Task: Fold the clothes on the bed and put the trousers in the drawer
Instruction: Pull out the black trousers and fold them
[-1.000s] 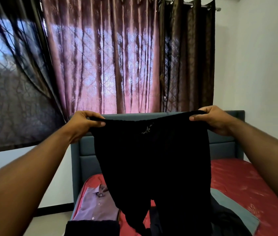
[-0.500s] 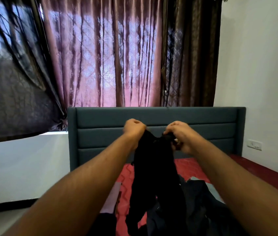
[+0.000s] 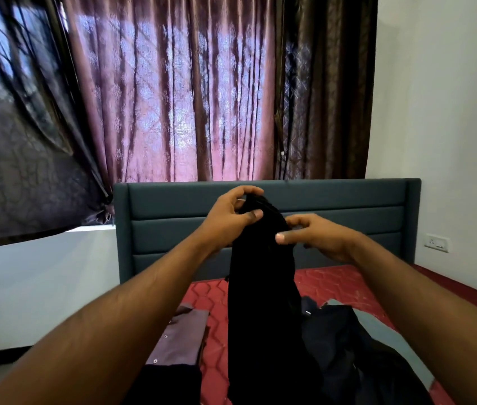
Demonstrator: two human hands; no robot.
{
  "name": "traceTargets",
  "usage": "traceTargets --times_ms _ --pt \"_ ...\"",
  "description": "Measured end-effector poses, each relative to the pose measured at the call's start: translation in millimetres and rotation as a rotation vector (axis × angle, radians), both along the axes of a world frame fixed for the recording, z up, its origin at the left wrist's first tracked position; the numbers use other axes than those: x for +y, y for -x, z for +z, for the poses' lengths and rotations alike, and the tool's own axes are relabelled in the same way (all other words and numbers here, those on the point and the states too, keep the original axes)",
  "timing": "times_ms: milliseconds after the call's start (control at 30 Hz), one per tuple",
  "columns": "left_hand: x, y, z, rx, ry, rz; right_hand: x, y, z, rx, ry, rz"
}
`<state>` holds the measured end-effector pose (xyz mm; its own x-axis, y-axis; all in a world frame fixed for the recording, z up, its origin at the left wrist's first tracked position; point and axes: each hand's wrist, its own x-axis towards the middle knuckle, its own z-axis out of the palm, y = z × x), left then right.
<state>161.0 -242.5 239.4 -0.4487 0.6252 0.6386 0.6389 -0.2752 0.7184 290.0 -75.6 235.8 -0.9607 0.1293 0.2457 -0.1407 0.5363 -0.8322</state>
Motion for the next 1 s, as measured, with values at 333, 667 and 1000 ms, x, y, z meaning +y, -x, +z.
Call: traceTargets --times_ms 333,667,1000 --pt "-30.7 25.1 66.2 0.145 0.06 0.249 25.1 -14.3 76.2 0.257 -0.064 -0.14" --pt "-86.1 -31.9 215.7 0.061 -0.251 -0.001 -34.0 -72.0 229.4 0.751 0.022 -0.088" --pt "-156.3 -86.7 307.0 0.09 0.136 0.05 -80.3 -138.9 294.1 0.606 -0.087 0.024"
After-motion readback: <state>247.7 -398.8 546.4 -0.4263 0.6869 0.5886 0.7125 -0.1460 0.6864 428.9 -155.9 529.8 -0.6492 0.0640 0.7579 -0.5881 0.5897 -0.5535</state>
